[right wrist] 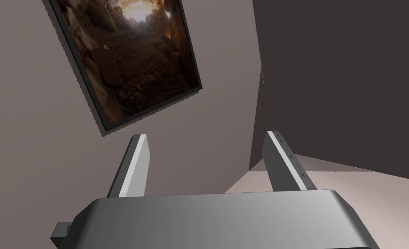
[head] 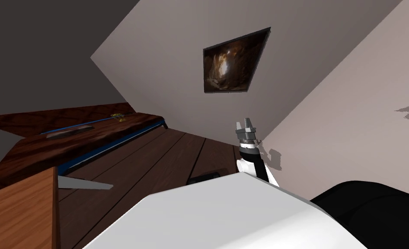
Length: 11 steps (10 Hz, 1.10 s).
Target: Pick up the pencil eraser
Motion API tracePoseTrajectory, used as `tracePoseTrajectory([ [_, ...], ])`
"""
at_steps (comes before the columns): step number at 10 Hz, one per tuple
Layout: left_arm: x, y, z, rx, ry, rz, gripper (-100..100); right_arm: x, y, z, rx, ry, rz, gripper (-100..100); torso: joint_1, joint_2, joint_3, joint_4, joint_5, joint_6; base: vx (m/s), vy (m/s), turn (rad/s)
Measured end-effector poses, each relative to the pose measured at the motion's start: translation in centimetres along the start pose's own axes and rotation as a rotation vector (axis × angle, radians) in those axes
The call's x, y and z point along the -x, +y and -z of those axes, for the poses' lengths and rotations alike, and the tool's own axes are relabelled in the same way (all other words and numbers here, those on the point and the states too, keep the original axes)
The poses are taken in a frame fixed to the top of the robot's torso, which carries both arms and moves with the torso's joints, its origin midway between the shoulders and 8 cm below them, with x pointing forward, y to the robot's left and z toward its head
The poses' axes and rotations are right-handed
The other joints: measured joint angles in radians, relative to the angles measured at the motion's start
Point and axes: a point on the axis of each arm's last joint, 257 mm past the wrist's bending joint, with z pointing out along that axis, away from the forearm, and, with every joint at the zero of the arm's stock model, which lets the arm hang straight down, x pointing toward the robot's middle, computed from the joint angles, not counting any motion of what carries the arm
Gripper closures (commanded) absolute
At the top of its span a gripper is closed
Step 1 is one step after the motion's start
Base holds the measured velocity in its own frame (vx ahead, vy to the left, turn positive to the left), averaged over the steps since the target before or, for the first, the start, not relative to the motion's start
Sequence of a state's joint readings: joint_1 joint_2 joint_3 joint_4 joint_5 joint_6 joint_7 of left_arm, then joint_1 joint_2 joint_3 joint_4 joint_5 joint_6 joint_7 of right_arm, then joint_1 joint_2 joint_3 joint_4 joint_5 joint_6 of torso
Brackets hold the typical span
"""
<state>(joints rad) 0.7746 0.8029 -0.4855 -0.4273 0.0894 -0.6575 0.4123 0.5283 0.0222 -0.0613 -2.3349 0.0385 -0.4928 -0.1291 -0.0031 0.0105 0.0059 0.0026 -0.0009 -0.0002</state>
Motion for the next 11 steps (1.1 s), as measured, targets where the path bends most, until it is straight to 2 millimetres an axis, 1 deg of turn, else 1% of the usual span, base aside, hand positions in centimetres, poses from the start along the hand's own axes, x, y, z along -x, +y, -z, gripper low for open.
tracePoseTrajectory([
  [2,-0.06,0.06,-0.31,0.012,-0.007,0.048,-100,0.01,0.00,0.01,0.000,0.000,0.000,0,-0.001,0.001,0.001,0.000,0.000,-0.002,-0.125,-0.058,-0.179],
  [3,-0.15,0.20,-0.45,0.019,-0.010,0.073,-100,0.00,0.00,0.00,0.000,0.000,0.000,0,-0.002,-0.001,0.000,0.000,0.000,-0.001,-0.156,-0.086,-0.458],
  [5,-0.21,0.18,-0.76,0.030,-0.018,0.121,-100,0.01,0.00,0.01,0.000,0.000,0.000,0,-0.001,0.000,0.000,0.000,0.000,-0.002,-0.117,-0.052,-0.145],
  [6,-0.30,0.31,-0.89,0.037,-0.022,0.146,-100,0.01,0.00,0.00,0.000,0.000,0.000,0,-0.001,-0.001,0.000,0.000,0.000,-0.001,-0.154,-0.098,-0.426],
  [7,-0.36,0.37,-1.06,0.044,-0.027,0.174,-100,0.00,0.00,0.00,0.000,0.000,0.000,0,-0.003,0.001,0.001,0.000,-0.001,0.000,-0.115,-0.070,-0.141],
  [8,-0.33,0.35,-1.14,0.047,-0.032,0.193,-100,0.01,0.00,0.01,0.000,0.000,0.000,0,-0.001,0.000,0.000,0.000,0.000,-0.002,-0.040,-0.023,0.007],
  [9,-0.33,0.40,-1.14,0.049,-0.033,0.197,100,0.01,-0.01,0.01,0.000,0.000,0.000,0,0.002,-0.004,-0.002,-0.001,0.001,-0.002,-0.009,-0.006,0.001],
  [11,-0.33,0.49,-1.11,0.051,-0.033,0.197,100,0.02,-0.01,0.01,0.000,0.000,0.001,0,0.004,-0.007,-0.004,-0.001,0.001,-0.002,-0.003,-0.001,0.002],
])
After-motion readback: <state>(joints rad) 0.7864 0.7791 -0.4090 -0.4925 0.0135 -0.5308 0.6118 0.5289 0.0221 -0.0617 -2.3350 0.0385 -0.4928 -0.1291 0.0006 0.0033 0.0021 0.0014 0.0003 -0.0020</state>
